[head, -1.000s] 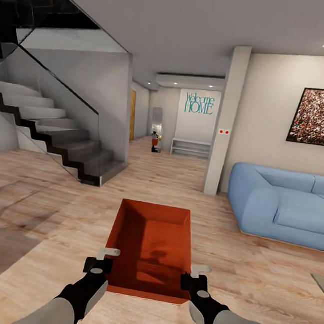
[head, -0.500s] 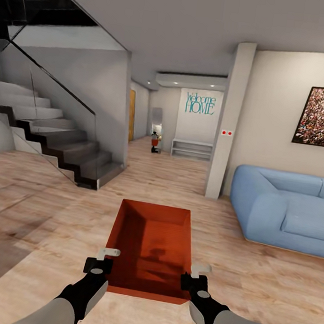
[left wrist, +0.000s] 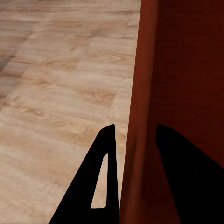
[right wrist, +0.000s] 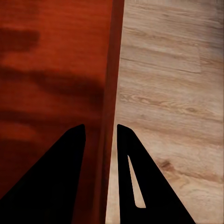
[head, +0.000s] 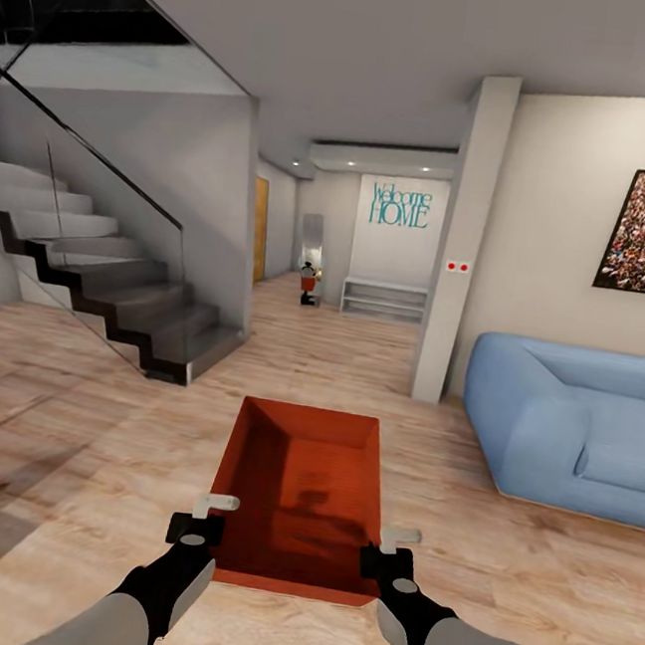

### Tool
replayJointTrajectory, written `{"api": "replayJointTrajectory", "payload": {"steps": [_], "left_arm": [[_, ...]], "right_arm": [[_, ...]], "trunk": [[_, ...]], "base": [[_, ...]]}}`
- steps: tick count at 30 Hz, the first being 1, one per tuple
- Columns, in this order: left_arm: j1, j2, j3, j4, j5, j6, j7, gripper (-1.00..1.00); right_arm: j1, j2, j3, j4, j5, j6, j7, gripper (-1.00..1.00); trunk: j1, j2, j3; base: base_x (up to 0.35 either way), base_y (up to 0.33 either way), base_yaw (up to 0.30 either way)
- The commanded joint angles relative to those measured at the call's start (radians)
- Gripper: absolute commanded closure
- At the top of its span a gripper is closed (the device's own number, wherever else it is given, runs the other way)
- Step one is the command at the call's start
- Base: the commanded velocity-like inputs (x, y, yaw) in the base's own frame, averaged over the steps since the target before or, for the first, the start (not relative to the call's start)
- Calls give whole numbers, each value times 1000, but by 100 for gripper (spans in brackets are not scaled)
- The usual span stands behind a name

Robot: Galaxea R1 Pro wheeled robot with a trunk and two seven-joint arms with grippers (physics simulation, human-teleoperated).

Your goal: Move the two storage containers from the living room to the garage. In the garage, place one container on the floor and stack the other container on top of it (either order is fine).

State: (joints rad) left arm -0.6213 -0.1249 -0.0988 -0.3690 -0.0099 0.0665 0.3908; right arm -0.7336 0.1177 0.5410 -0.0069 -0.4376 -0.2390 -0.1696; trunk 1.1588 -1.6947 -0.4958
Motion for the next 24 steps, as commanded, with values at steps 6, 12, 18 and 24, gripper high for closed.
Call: {"api": "replayJointTrajectory", "payload": {"steps": [6, 12, 18, 24], "left_arm": [[-1, -7, 9, 2, 89, 7, 7, 100], [-1, -7, 9, 2, 90, 7, 7, 100], [0, -7, 9, 2, 90, 7, 7, 100], [-1, -7, 9, 2, 90, 7, 7, 100]], "right_arm": [[-1, 0, 13, -1, -12, -28, -37, 100], [-1, 0, 13, -1, -13, -28, -37, 100], [-1, 0, 13, -1, -12, -29, -37, 100], [-1, 0, 13, -1, -12, -29, -37, 100]], "trunk": [[0, 0, -1], [0, 0, -1], [0, 0, -1], [0, 0, -1]], "base": [[321, 0, 0], [321, 0, 0], [321, 0, 0], [322, 0, 0]]}}
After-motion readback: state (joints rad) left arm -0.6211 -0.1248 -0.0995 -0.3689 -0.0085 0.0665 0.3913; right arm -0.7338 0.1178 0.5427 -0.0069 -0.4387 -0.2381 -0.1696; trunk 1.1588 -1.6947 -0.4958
